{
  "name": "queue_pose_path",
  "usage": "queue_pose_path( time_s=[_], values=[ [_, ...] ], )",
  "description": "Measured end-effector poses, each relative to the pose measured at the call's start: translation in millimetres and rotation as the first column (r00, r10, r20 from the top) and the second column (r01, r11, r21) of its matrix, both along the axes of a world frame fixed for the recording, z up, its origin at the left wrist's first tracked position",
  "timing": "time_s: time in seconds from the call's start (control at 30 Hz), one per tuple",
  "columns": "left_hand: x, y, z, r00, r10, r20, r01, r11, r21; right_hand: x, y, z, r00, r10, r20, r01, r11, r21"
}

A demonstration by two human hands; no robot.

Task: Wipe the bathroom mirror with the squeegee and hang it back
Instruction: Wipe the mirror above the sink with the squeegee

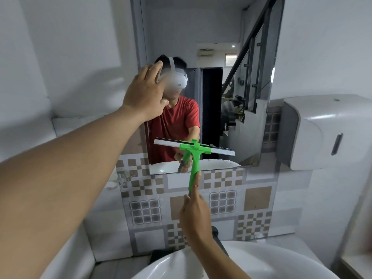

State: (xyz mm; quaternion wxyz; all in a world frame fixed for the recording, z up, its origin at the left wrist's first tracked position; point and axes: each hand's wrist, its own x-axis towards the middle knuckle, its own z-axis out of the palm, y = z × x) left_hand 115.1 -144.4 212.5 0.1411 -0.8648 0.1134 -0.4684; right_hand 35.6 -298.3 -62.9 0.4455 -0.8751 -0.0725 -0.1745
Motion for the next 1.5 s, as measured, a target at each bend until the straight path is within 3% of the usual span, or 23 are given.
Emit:
queue_pose_path(
  time_s=[0.27, 0.53, 0.8, 1.03, 1.27, 1.5],
  values=[
    [-1.0, -1.2, -0.6, 1.000, -0.004, -0.009, 0.004, 1.000, -0.016, 0.7, -15.6, 5.5, 1.000, -0.006, 0.029, 0.016, 0.938, -0.347],
    [-1.4, -2.2, -1.1, 1.000, -0.004, -0.016, 0.004, 1.000, -0.028, 5.7, -63.3, 36.8, 0.982, 0.043, 0.185, 0.096, 0.731, -0.676],
    [-3.4, -7.8, -5.9, 1.000, 0.005, -0.027, -0.006, 0.998, -0.060, 23.1, -112.8, 45.8, 0.930, 0.091, 0.355, 0.253, 0.541, -0.802],
    [-6.0, -10.4, -12.3, 1.000, 0.020, 0.002, -0.020, 0.998, -0.066, 35.0, -149.9, 56.6, 0.903, 0.077, 0.424, 0.340, 0.477, -0.811],
    [-5.3, -31.9, -57.2, 0.999, -0.015, 0.030, 0.018, 0.995, -0.100, 35.9, -189.2, 52.6, 0.898, -0.085, 0.431, 0.393, 0.593, -0.703],
    [4.6, -61.8, -101.0, 0.995, -0.023, -0.095, 0.016, 0.997, -0.081, 29.9, -196.2, 21.8, 0.937, -0.261, 0.233, 0.348, 0.768, -0.538]
  ],
)
